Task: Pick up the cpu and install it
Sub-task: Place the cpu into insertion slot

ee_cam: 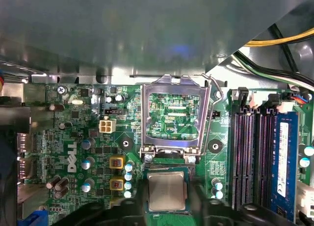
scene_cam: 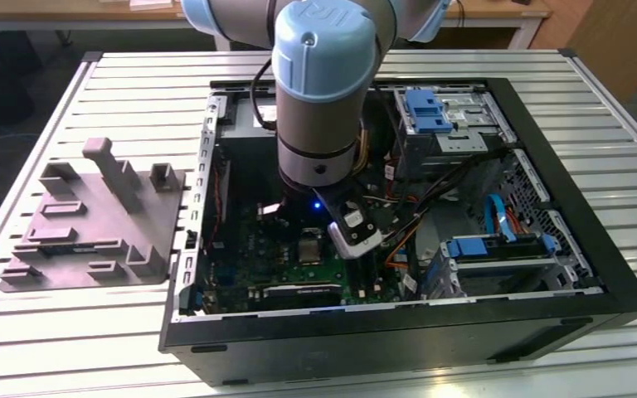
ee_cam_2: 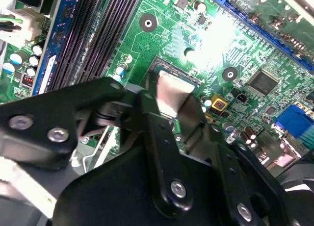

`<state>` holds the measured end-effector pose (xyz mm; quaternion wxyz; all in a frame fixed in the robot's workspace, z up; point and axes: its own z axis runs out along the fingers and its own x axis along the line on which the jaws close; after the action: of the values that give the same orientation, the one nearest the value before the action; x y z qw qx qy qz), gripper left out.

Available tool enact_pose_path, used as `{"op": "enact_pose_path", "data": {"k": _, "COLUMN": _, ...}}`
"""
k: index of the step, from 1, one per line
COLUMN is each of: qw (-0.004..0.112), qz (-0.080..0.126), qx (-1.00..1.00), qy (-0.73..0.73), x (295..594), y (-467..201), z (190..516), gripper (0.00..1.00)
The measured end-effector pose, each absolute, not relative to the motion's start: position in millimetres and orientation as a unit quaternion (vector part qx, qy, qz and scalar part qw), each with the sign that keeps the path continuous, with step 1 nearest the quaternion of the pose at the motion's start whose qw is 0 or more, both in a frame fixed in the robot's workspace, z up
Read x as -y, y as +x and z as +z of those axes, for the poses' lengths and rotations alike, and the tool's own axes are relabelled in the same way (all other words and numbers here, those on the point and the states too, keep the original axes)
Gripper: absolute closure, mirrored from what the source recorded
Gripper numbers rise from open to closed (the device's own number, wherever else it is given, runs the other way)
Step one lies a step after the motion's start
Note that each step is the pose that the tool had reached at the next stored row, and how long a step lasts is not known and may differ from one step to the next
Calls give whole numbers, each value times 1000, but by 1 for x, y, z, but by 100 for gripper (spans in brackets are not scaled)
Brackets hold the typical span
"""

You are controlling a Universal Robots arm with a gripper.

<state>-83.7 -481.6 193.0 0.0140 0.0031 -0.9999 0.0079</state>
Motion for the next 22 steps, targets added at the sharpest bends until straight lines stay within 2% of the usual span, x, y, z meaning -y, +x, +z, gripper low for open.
{"op": "enact_pose_path", "data": {"k": 2, "qw": 14, "qz": 8, "qx": 1000, "qy": 3, "x": 482, "y": -84, "z": 193, "gripper": 60}}
{"op": "enact_pose_path", "data": {"k": 3, "qw": 14, "qz": 8, "qx": 1000, "qy": 3, "x": 482, "y": -83, "z": 193, "gripper": 60}}
{"op": "enact_pose_path", "data": {"k": 4, "qw": 14, "qz": 8, "qx": 1000, "qy": 3, "x": 482, "y": -83, "z": 193, "gripper": 65}}
{"op": "enact_pose_path", "data": {"k": 18, "qw": 14, "qz": 8, "qx": 1000, "qy": 2, "x": 481, "y": -82, "z": 193, "gripper": 65}}
{"op": "enact_pose_path", "data": {"k": 20, "qw": 14, "qz": 8, "qx": 1000, "qy": 2, "x": 482, "y": -82, "z": 195, "gripper": 63}}
{"op": "enact_pose_path", "data": {"k": 21, "qw": 15, "qz": 8, "qx": 1000, "qy": 2, "x": 482, "y": -82, "z": 195, "gripper": 57}}
{"op": "enact_pose_path", "data": {"k": 22, "qw": 15, "qz": 8, "qx": 1000, "qy": 2, "x": 482, "y": -82, "z": 196, "gripper": 57}}
